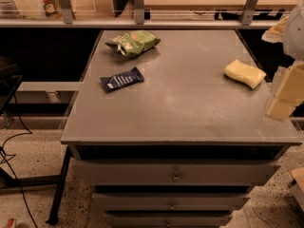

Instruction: Move sponge near green jalapeno chip bag

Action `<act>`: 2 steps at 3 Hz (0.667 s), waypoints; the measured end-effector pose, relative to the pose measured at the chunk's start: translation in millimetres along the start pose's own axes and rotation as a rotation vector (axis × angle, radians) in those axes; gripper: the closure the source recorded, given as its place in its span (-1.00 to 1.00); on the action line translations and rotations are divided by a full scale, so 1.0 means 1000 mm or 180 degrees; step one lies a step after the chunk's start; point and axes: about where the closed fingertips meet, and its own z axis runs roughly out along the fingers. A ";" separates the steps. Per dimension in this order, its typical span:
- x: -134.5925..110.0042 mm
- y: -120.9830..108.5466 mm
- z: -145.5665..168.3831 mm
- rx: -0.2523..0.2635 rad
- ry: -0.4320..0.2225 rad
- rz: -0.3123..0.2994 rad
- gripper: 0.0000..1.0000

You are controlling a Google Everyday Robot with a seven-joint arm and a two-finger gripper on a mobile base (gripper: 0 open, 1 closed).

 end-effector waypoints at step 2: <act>0.000 -0.009 0.008 -0.0039 0.0204 -0.0028 -1.00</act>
Offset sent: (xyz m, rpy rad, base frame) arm 0.0331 -0.0077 -0.0186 -0.1810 0.1093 -0.0220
